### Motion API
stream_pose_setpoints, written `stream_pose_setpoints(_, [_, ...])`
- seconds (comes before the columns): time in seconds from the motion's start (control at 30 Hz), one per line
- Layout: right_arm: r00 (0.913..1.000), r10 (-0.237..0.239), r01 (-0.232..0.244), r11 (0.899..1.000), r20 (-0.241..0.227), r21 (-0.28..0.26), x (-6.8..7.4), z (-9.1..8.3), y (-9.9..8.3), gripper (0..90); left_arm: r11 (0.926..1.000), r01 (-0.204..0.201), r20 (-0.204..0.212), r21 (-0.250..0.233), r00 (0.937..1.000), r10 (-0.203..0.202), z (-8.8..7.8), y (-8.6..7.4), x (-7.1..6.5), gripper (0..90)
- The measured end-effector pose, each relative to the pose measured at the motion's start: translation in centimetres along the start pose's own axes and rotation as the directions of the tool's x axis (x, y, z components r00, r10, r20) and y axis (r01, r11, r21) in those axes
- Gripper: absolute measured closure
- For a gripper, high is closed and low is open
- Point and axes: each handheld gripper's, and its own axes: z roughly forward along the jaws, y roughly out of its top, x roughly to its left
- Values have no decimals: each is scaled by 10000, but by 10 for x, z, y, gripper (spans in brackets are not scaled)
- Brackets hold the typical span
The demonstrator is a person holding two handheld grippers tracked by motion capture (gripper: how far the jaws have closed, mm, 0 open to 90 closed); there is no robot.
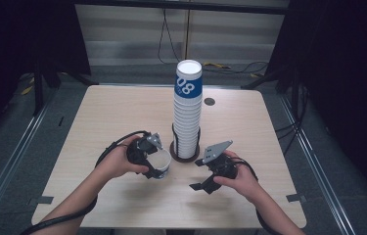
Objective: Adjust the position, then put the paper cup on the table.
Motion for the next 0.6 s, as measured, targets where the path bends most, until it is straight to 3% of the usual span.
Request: stream_pose_setpoints(0.6, [10000,-51,50,10000,-76,-59,2,2,1,129,9974,450,40,-554,9990,-448,-4,-26,-4,167])
